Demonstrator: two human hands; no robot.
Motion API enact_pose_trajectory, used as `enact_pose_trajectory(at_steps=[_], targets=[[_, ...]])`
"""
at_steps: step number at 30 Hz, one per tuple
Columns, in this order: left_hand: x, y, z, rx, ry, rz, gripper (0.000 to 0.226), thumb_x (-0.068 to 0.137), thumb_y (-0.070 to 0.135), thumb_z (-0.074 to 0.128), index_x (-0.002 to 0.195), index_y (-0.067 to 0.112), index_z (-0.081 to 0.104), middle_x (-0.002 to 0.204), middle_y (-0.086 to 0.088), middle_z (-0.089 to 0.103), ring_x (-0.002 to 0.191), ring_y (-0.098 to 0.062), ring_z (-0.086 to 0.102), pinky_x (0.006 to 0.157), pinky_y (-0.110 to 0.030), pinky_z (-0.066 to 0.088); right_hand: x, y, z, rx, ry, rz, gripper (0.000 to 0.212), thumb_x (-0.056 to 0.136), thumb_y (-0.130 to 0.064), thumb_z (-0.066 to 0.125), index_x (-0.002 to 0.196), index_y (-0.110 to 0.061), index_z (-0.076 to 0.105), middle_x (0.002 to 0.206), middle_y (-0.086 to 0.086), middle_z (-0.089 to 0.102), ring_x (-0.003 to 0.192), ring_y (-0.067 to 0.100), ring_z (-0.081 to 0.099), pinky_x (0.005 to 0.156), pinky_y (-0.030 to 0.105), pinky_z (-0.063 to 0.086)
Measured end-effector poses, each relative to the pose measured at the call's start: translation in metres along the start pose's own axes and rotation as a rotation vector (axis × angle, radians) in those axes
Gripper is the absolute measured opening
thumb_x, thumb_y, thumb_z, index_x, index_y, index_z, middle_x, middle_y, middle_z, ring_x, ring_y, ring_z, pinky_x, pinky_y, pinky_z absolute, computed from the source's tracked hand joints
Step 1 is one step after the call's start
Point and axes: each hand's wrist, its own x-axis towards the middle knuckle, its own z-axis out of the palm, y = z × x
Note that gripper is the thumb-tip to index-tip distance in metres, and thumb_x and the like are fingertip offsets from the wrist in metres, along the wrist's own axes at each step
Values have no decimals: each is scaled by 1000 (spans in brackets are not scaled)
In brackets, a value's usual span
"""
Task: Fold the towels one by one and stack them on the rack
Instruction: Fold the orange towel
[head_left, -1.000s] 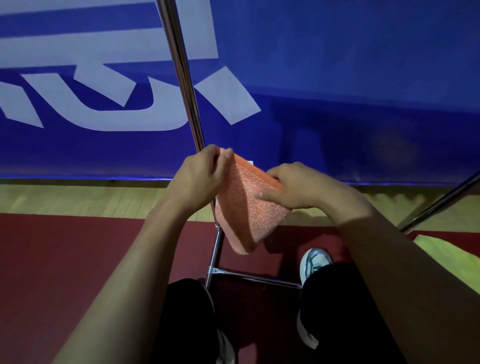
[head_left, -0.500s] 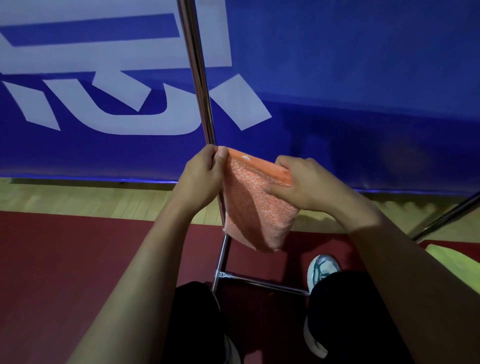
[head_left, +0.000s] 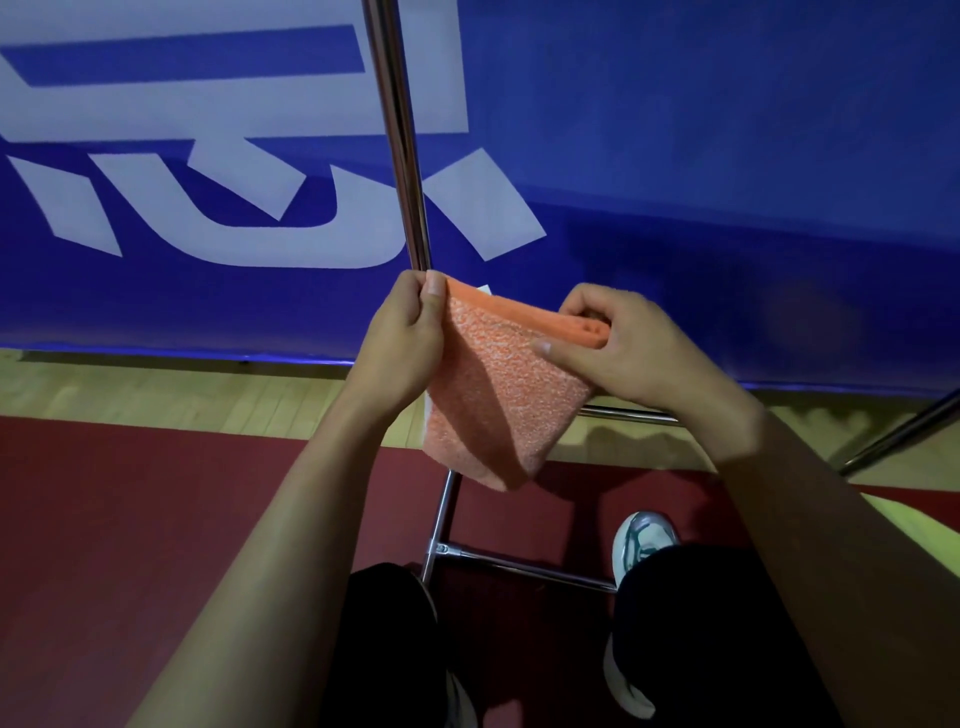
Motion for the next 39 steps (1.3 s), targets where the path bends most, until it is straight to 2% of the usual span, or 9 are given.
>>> enact_pose_trajectory(at_steps=[4, 7, 14, 20, 24, 29, 32, 35, 39], targets=[[-1, 1, -1, -31, 20, 21, 40, 113, 46, 29, 119, 19, 57, 103, 11, 60, 98, 0, 57, 80, -25, 45, -3, -6, -1, 143, 69, 11, 27, 85, -42, 80, 91, -27, 59, 66, -20, 63, 57, -4, 54, 54, 12, 39], [-3, 2, -4, -83, 65, 54, 43, 112, 49, 28, 118, 21, 60, 109, 8, 65, 106, -8, 62, 96, -39, 53, -2, -9, -7, 330, 144, 8, 30, 84, -45, 81, 109, -34, 69, 95, -17, 75, 82, -1, 70, 73, 18, 53], [-8, 10, -4, -138, 41, 82, 45, 112, 48, 33, 105, 14, 62, 93, 6, 62, 85, -2, 59, 84, -29, 49, -6, 10, 16, 642, -433, 285, 53, 76, -25, 80, 127, -13, 69, 121, 4, 75, 113, 18, 72, 102, 36, 55], [-4, 9, -10, -122, 222, 46, 45, 112, 48, 31, 113, 16, 62, 98, 8, 67, 96, -6, 63, 83, -28, 49, 5, 5, 11, 978, -357, 219, 53, 73, -34, 75, 120, -11, 67, 116, 8, 76, 109, 22, 72, 93, 34, 59], [-4, 8, -12, -149, 230, -16, 47, 111, 52, 29, 112, 19, 63, 99, 9, 66, 95, -3, 62, 77, -24, 45, 3, 6, 28, 725, -425, 227, 56, 73, -31, 89, 122, -16, 68, 120, 7, 75, 114, 24, 71, 98, 40, 57], [3, 0, -20, -254, 228, -160, 59, 109, 59, 27, 107, 12, 63, 89, 0, 62, 87, -16, 61, 76, -35, 49, 10, 0, 14, 1071, -315, 263, 43, 85, -34, 67, 119, -8, 66, 114, 8, 77, 109, 22, 72, 88, 34, 59], [1, 2, -20, -336, 232, -236, 57, 109, 57, 29, 96, 12, 61, 87, -7, 60, 84, -19, 61, 81, -41, 52, 1, 7, 23, 903, -447, 282, 66, 70, -44, 83, 122, -8, 65, 117, 8, 76, 109, 21, 73, 85, 27, 58], [2, 6, -24, -473, 271, -393, 47, 111, 51, 36, 94, 16, 63, 89, -1, 67, 83, -16, 66, 76, -36, 55, 3, 7, 20, 836, -415, 271, 56, 80, -32, 79, 126, -4, 64, 122, 14, 74, 113, 26, 71, 89, 31, 59], [2, 4, -31, -835, -40, -499, 45, 105, 55, 48, 124, 16, 61, 103, -12, 78, 92, -25, 75, 67, -36, 62, 12, 2, 4, 1115, -186, 275, 40, 90, -22, 66, 127, -7, 64, 119, 12, 73, 109, 24, 71, 93, 37, 57]])
